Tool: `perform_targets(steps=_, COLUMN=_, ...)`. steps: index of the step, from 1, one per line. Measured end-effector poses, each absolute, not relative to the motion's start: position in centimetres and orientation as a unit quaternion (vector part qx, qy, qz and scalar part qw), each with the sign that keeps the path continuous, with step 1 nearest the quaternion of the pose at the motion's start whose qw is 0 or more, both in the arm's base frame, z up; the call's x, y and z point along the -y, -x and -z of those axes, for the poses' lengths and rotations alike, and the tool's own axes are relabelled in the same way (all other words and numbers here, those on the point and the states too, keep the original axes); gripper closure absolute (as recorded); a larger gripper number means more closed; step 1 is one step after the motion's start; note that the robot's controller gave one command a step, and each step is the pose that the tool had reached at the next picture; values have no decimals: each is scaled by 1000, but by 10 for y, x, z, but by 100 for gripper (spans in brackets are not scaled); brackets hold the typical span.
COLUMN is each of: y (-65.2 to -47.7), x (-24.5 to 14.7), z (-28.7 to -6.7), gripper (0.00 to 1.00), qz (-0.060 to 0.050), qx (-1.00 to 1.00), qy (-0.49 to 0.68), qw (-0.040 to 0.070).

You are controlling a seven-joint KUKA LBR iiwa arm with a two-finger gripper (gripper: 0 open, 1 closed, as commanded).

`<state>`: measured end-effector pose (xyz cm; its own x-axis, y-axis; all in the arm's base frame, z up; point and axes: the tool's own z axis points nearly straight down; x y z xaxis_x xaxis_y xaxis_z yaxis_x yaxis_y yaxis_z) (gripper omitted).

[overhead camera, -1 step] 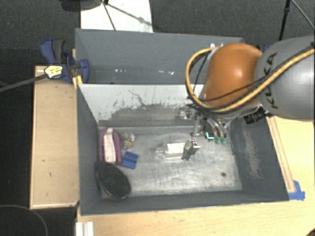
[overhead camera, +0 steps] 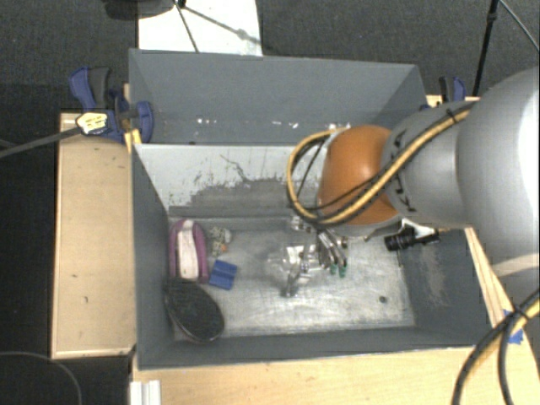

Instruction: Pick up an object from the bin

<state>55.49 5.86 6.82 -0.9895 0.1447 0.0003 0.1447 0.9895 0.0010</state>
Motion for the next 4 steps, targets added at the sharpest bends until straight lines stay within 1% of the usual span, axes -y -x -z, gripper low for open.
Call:
perform_targets(steps=1, y=-577, x=-43, z=-102, gripper=0, qz=1, qx=995, qy=99, qw=-3)
perform_targets(steps=2, y=-553, x=-58, z=-115, gripper=0, qz=1, qx=993, qy=121, qw=0)
perform_targets(steps=3, y=-544, x=-60, z=-70, gripper=0, qz=0, qx=990, qy=138, qw=-1)
perform_targets(steps=4, y=-546, x=-60, z=-71, gripper=0, qz=1, qx=990, qy=138, qw=-2)
